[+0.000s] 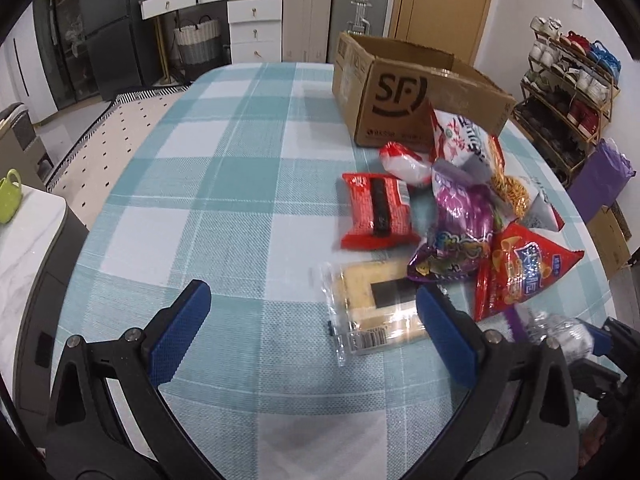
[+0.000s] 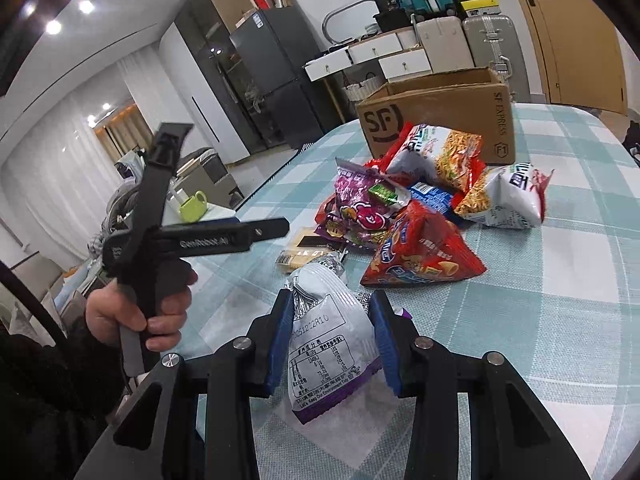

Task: Organize snacks
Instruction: 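Close the left gripper on the clear cracker pack while the right gripper holds its bag, then carry both packets over the cardboard box and open both grippers inside it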

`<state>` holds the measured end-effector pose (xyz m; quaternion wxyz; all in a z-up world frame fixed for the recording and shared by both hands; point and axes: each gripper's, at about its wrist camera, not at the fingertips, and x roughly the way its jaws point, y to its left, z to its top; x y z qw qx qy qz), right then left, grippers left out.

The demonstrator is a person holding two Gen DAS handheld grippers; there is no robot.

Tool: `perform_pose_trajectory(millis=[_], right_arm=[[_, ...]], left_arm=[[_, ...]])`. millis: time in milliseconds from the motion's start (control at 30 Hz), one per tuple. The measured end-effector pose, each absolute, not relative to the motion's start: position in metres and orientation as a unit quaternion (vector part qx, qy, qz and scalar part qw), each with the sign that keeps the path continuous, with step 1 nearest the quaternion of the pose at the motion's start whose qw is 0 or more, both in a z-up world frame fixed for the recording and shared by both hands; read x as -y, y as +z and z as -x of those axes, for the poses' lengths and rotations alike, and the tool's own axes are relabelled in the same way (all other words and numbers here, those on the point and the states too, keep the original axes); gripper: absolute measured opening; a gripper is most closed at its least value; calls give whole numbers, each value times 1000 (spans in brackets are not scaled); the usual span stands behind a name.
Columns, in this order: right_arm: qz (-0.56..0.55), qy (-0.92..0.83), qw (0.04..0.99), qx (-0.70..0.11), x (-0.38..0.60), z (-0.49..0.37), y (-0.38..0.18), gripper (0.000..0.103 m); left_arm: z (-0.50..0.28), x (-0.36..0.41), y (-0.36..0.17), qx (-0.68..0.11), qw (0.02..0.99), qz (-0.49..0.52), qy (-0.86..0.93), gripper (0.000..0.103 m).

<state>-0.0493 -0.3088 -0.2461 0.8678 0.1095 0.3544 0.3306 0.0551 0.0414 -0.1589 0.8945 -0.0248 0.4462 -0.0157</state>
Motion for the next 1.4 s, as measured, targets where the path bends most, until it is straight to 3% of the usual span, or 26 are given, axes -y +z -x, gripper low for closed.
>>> perform_pose_trajectory(millis=[700,1033,1100,1400], right_arm=[[-134,297,890,-320,350,70,-230,39],[-125,299,892,-315,346,68,-227,39],[-124,300,892,-314,346,68,-227,39],[-125,297,895,-310,345,67,-222,39]], left_arm=[[-89,-1,-198,-507,861,31,-16,102],[-77,-5,-191,-490,870,41,-39,71],[-75,-8,-189,-487,871,44,-49,55],[-61,-16,-187,-485,870,44,-72,55]])
